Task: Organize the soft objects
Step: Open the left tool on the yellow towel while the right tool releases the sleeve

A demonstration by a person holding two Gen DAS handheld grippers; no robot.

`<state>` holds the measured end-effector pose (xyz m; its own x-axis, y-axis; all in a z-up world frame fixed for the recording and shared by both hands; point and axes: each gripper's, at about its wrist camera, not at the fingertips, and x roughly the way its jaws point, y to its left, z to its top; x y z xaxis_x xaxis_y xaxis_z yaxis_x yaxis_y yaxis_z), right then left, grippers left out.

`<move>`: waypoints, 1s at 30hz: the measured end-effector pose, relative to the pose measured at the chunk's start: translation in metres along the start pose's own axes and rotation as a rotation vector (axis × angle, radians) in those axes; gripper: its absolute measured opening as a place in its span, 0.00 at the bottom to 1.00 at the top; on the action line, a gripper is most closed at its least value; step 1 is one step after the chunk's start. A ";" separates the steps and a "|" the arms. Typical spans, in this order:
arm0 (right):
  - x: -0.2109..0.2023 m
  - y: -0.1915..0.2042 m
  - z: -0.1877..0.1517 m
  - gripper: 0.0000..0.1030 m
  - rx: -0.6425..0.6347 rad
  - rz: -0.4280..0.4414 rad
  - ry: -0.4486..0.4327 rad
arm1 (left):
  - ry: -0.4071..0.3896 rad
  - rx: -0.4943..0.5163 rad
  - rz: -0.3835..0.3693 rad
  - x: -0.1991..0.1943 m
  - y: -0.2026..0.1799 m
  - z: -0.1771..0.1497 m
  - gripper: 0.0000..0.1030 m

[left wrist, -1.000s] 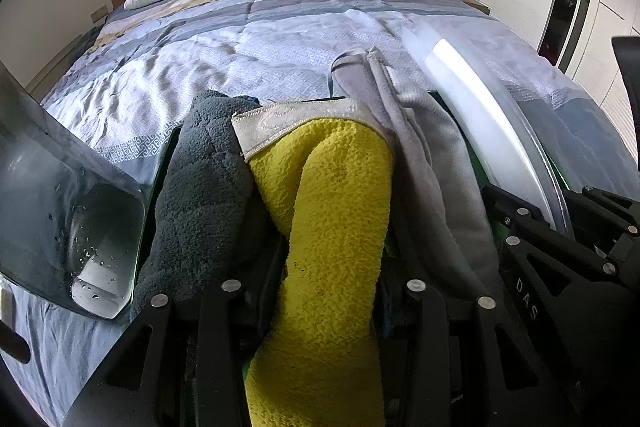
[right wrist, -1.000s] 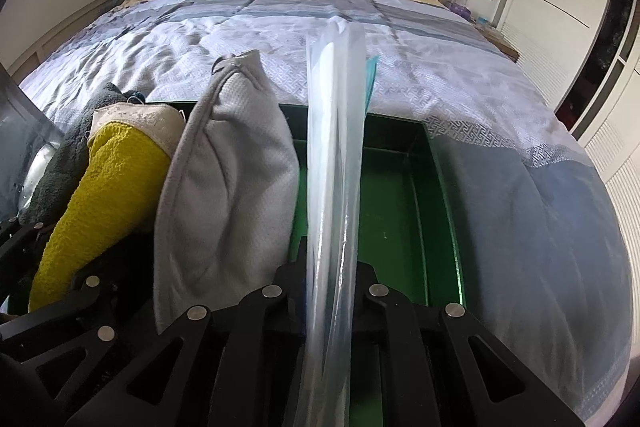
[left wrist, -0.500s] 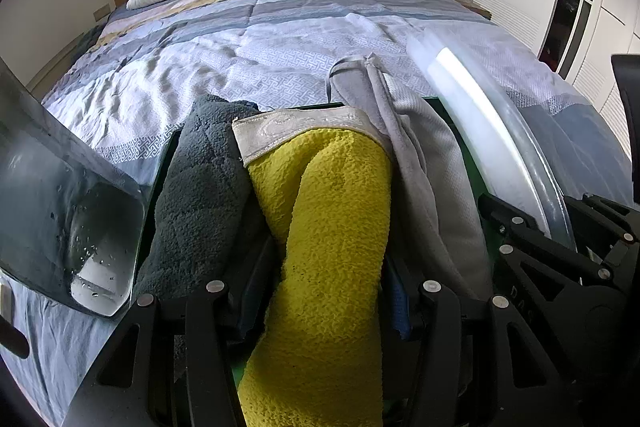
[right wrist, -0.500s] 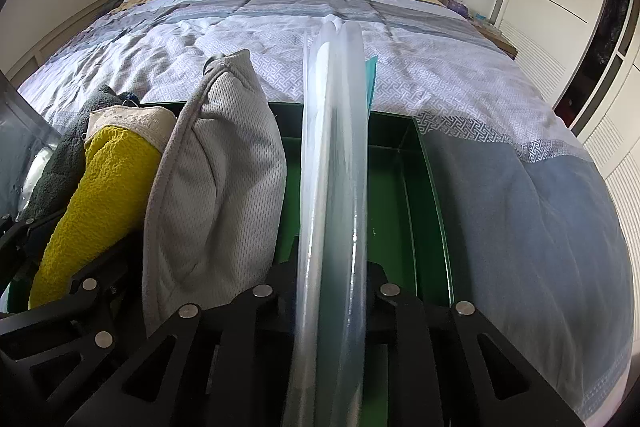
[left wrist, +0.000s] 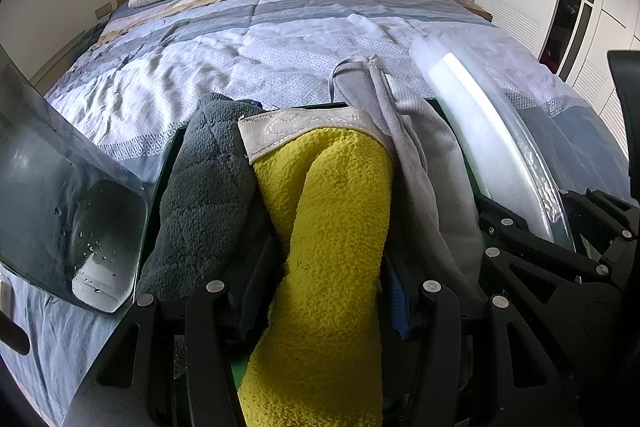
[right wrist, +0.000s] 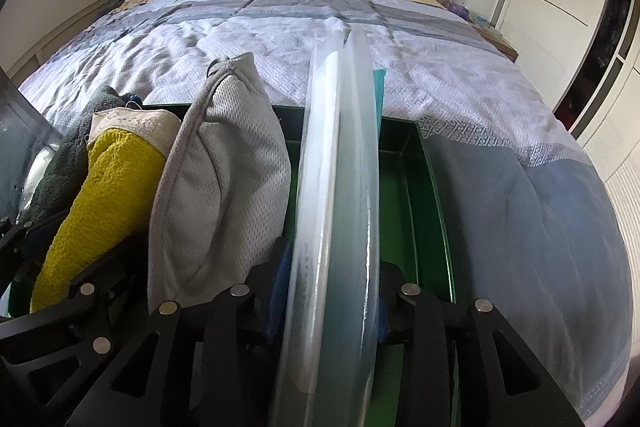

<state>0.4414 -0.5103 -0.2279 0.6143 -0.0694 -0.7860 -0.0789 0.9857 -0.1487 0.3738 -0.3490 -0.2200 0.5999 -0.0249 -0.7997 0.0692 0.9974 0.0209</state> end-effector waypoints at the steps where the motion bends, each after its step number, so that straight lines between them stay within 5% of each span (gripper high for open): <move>1: -0.001 0.000 0.000 0.42 -0.001 -0.004 -0.003 | 0.000 0.000 -0.001 0.000 0.000 0.000 0.45; 7: -0.004 0.000 -0.001 0.50 0.002 -0.001 -0.011 | 0.001 -0.008 -0.003 0.000 0.001 0.000 0.45; 30: -0.006 -0.002 0.000 0.53 -0.001 -0.005 -0.012 | 0.003 -0.027 -0.007 0.000 0.003 0.001 0.46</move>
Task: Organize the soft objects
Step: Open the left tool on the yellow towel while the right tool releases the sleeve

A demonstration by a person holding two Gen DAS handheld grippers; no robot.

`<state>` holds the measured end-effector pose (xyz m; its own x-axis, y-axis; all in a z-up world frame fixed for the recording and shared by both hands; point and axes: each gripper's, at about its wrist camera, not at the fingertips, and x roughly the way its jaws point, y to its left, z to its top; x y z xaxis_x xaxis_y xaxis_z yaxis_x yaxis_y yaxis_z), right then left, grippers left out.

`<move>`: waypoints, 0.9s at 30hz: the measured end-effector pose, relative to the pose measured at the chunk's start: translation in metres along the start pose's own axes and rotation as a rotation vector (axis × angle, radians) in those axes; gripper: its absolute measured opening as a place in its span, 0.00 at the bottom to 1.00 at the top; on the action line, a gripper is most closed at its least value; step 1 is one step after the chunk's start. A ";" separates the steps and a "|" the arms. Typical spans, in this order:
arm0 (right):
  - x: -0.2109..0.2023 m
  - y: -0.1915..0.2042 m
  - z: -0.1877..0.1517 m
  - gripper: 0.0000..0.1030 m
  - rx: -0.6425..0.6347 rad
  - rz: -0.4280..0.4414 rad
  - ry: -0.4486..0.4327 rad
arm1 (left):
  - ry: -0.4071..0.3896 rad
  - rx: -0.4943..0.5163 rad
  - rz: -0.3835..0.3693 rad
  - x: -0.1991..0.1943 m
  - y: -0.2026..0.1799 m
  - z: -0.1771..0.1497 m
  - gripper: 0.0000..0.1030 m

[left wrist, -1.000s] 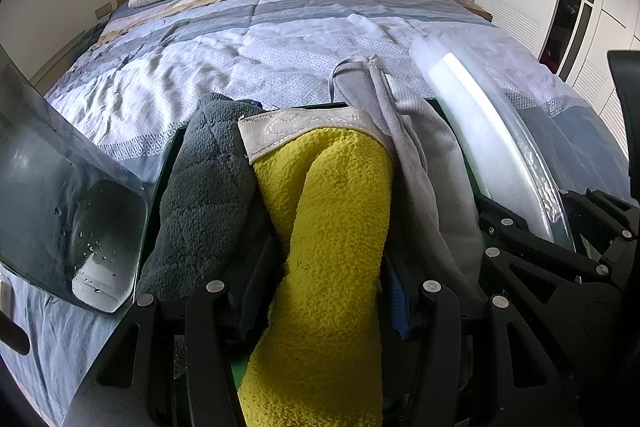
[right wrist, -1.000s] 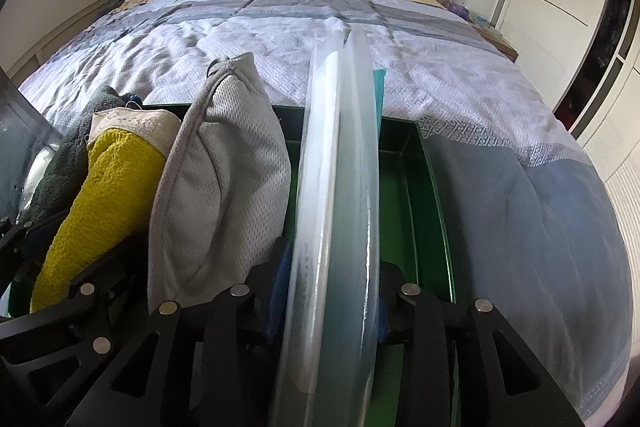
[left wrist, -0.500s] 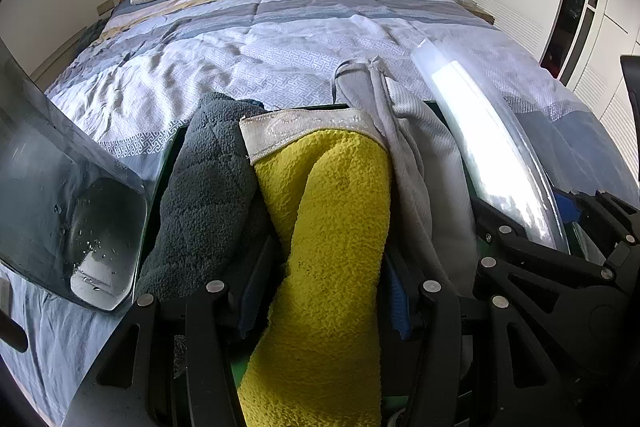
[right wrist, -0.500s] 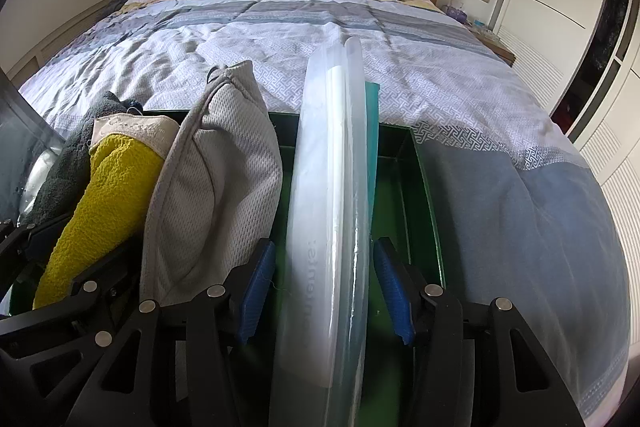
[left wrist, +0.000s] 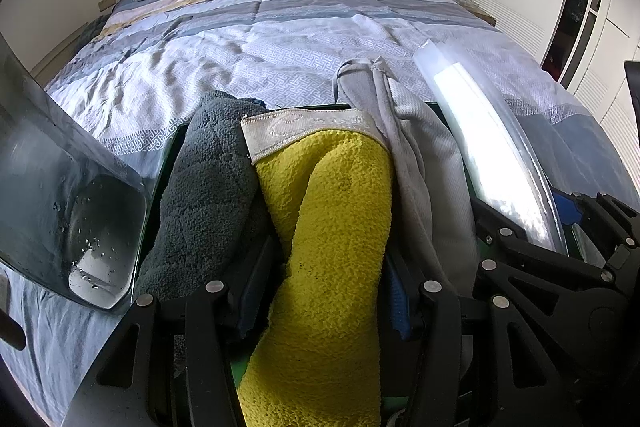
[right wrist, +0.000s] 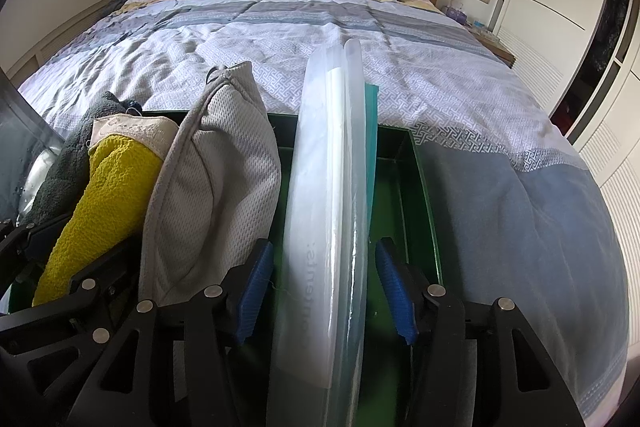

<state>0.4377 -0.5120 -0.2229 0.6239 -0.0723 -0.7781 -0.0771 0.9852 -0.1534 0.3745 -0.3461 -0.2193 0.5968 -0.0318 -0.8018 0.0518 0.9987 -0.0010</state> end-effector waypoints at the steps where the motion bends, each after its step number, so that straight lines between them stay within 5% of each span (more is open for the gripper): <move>1: 0.000 0.000 0.000 0.53 0.000 0.000 0.000 | 0.001 0.000 0.000 0.000 0.000 0.000 0.46; 27: -0.003 -0.005 -0.001 0.60 0.020 -0.008 -0.013 | -0.010 -0.016 0.003 -0.001 0.001 0.001 0.56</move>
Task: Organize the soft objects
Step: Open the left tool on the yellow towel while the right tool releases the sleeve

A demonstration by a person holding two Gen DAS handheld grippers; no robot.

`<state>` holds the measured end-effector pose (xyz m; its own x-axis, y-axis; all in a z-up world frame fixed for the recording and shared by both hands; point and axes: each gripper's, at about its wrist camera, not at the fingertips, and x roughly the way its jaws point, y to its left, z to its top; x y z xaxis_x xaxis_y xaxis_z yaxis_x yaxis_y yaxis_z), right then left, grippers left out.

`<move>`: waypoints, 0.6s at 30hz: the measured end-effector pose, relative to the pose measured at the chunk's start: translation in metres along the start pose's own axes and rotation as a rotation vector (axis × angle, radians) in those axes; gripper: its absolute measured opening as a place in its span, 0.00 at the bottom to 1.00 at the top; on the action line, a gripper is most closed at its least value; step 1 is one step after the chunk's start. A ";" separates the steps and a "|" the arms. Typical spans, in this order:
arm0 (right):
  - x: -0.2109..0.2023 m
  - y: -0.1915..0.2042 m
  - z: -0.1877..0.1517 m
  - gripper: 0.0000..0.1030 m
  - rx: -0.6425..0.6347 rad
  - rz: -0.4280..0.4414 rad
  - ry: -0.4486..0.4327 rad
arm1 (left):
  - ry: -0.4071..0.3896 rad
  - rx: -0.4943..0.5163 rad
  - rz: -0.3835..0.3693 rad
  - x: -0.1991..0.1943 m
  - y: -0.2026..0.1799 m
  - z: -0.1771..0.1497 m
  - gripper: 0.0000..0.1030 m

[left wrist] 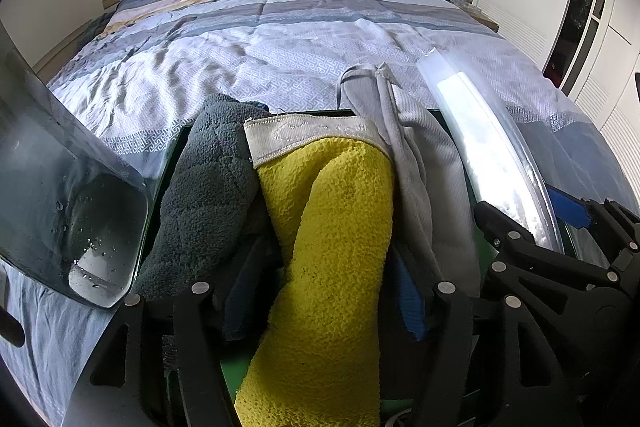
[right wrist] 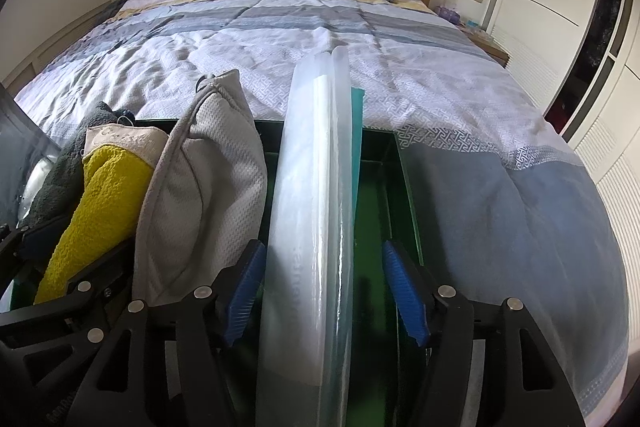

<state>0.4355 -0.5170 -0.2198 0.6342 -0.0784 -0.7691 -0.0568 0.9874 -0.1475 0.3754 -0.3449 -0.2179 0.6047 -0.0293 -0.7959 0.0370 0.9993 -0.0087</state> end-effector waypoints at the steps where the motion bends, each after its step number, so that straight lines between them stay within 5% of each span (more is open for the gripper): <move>1: 0.000 0.000 0.000 0.61 0.001 0.000 0.000 | 0.000 0.000 0.000 0.000 0.000 0.000 0.56; 18: -0.002 -0.005 -0.001 0.61 0.009 -0.009 -0.002 | -0.007 -0.017 0.004 0.001 0.002 0.001 0.70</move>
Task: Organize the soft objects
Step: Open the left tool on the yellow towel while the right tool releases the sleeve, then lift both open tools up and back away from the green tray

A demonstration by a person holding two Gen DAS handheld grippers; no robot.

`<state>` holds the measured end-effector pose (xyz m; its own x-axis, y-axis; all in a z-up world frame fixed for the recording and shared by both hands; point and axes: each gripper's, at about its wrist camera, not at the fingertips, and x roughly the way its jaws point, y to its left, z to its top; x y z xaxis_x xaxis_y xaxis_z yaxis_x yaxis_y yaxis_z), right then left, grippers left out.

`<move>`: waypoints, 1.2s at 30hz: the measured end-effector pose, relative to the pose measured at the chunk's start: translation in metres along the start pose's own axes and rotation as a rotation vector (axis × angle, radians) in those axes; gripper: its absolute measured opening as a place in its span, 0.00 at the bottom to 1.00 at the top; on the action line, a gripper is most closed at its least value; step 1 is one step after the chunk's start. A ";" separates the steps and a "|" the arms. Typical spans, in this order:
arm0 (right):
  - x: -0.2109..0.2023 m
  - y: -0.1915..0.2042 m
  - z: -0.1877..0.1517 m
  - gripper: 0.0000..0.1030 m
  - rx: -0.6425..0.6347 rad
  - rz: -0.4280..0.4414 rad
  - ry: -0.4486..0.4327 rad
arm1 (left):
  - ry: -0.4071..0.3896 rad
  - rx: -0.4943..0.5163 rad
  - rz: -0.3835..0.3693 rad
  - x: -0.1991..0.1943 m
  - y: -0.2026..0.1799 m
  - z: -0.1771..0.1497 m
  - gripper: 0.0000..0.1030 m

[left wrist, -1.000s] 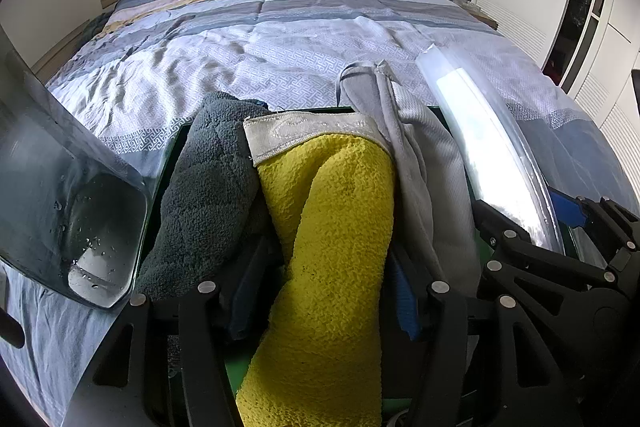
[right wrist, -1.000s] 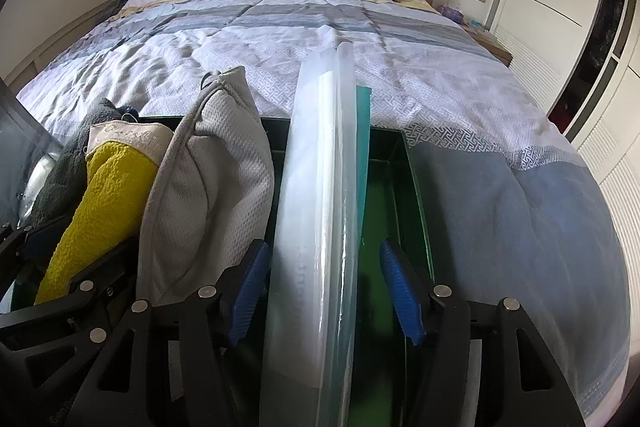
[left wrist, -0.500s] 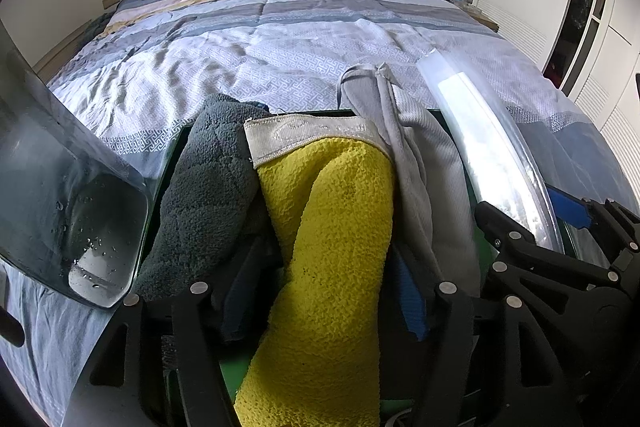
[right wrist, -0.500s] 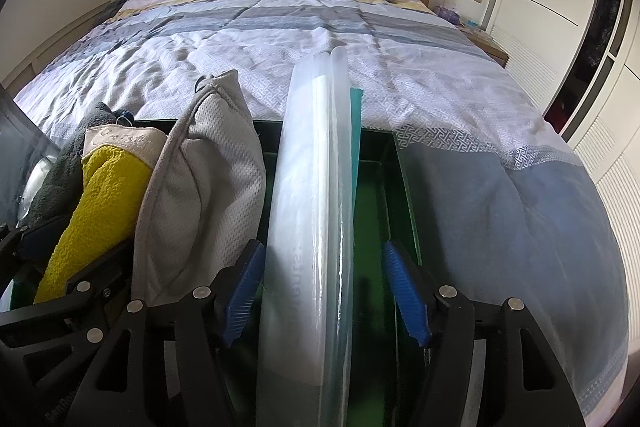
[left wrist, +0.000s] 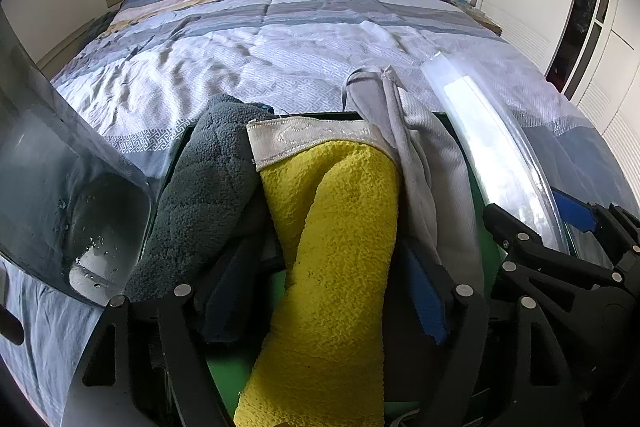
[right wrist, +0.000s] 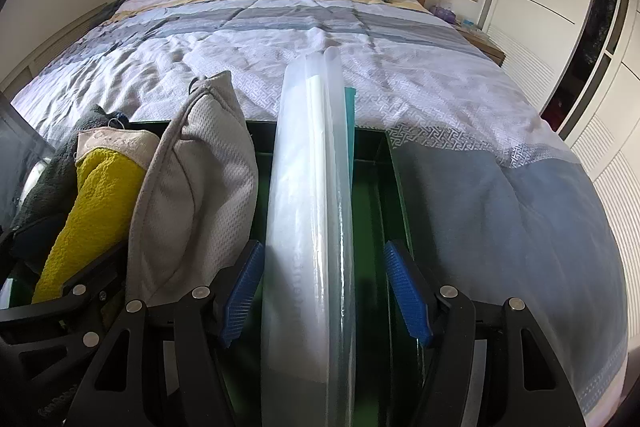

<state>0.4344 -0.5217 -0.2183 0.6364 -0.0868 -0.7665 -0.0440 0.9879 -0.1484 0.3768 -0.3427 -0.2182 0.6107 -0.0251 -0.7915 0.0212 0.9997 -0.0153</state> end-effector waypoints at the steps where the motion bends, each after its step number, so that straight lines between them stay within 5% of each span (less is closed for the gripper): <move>1: -0.001 0.000 0.000 0.61 0.000 -0.001 -0.001 | 0.000 -0.001 0.000 0.000 0.000 0.000 0.71; 28: -0.019 -0.005 -0.003 0.61 0.006 -0.021 -0.034 | -0.043 -0.026 0.018 -0.013 -0.003 -0.001 0.88; 36: -0.034 -0.009 -0.003 0.62 0.010 -0.026 -0.052 | -0.067 -0.060 -0.038 -0.024 -0.002 0.000 0.90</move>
<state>0.4112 -0.5283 -0.1929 0.6765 -0.1055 -0.7289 -0.0198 0.9867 -0.1612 0.3624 -0.3441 -0.1990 0.6620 -0.0609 -0.7470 -0.0010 0.9966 -0.0822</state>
